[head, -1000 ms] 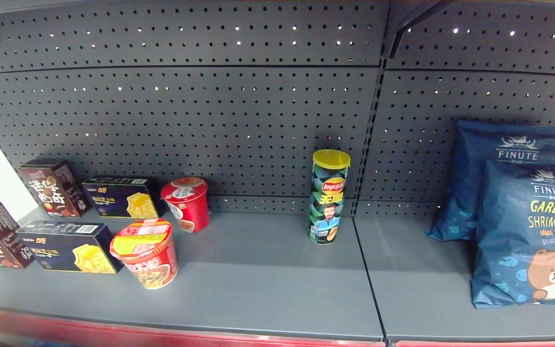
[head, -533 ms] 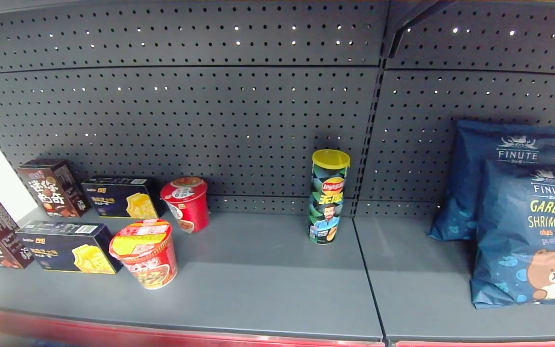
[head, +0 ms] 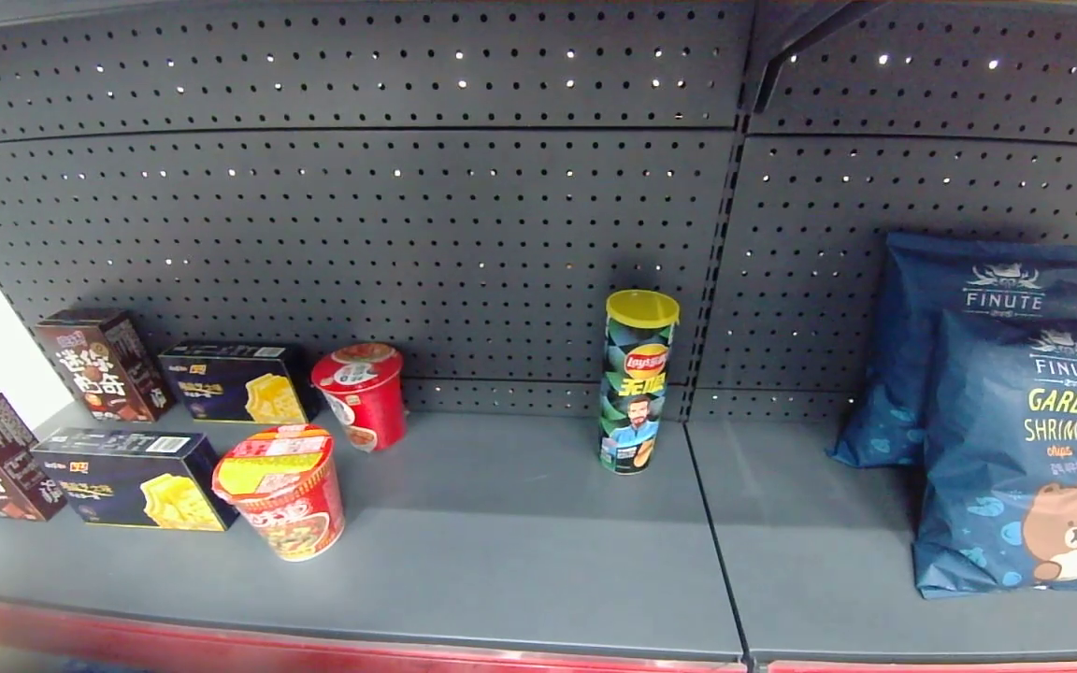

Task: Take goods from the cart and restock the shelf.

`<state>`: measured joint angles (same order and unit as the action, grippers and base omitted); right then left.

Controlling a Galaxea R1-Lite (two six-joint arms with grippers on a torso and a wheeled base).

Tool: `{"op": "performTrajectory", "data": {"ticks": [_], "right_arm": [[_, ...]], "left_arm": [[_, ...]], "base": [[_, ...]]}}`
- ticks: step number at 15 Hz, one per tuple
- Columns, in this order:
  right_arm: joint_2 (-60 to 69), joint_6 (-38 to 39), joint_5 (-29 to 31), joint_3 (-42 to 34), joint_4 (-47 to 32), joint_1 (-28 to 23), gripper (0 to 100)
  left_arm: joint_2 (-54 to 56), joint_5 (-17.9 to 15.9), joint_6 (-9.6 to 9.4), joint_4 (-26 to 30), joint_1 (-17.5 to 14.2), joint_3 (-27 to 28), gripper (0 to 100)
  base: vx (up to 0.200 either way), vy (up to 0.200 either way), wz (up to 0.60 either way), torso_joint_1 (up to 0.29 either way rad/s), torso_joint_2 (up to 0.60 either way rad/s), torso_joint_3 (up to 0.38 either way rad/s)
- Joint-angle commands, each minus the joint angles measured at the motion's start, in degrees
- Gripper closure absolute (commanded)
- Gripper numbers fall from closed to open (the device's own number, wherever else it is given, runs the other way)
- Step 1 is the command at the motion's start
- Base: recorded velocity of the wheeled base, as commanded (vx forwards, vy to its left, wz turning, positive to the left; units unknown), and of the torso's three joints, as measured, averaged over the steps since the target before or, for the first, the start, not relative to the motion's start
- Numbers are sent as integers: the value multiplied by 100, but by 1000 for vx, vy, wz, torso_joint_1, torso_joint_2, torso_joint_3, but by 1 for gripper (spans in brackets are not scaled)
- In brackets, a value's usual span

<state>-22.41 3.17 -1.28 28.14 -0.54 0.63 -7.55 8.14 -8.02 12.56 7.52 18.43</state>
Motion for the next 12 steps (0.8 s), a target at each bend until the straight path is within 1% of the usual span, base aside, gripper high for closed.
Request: {"op": "performTrajectory", "data": {"ticks": [1, 2, 3, 4, 5, 6, 7, 8, 9, 10, 11, 12], "right_arm": [[-1486, -466, -795, 491, -289, 376, 0], [-1442, -783, -768, 254, -219, 438, 0], [-1442, -827, -830, 254, -210, 446, 0], [-1468, -871, -997, 289, -236, 596, 0], [-1504, -994, -1032, 254, -307, 859, 0], [-1512, -1082, -997, 219, -526, 1018, 0], [-1512, -1143, -988, 192, -781, 1044, 0], [-1539, -1354, -1067, -10, -852, 1202, 0], [-1591, -1424, -1041, -89, -834, 1281, 0], [-1802, -1521, -1041, -265, -658, 1492, 0], [-2084, -1486, -1059, -274, -386, 1624, 0], [-2330, -1460, -1067, -256, -192, 1668, 0]], "left_arm": [[43, 109, -33, 1, -75, 55, 100], [51, 135, -24, 1, -102, 11, 100], [69, 126, -24, 1, -93, -24, 100], [60, 100, -33, 1, -75, -59, 100], [60, 73, -24, -8, -67, -138, 100], [87, 47, -24, -16, -67, -244, 100], [148, 38, -24, -16, -67, -340, 100], [175, 38, 20, -43, -67, -411, 100], [175, 38, 29, -43, -67, -411, 100], [175, 29, 90, -25, -58, -428, 100], [175, 29, 143, -16, -49, -455, 100], [175, 29, 143, -16, -49, -455, 100]], "base": [[0, 0, 0, 0, 0, 0], [0, 0, 0, 0, 0, 0], [0, 0, 0, 0, 0, 0], [0, 0, 0, 0, 0, 0], [0, 0, 0, 0, 0, 0], [0, 0, 0, 0, 0, 0], [0, 0, 0, 0, 0, 0], [0, 0, 0, 0, 0, 0], [0, 0, 0, 0, 0, 0], [0, 0, 0, 0, 0, 0], [0, 0, 0, 0, 0, 0], [0, 0, 0, 0, 0, 0]]}}
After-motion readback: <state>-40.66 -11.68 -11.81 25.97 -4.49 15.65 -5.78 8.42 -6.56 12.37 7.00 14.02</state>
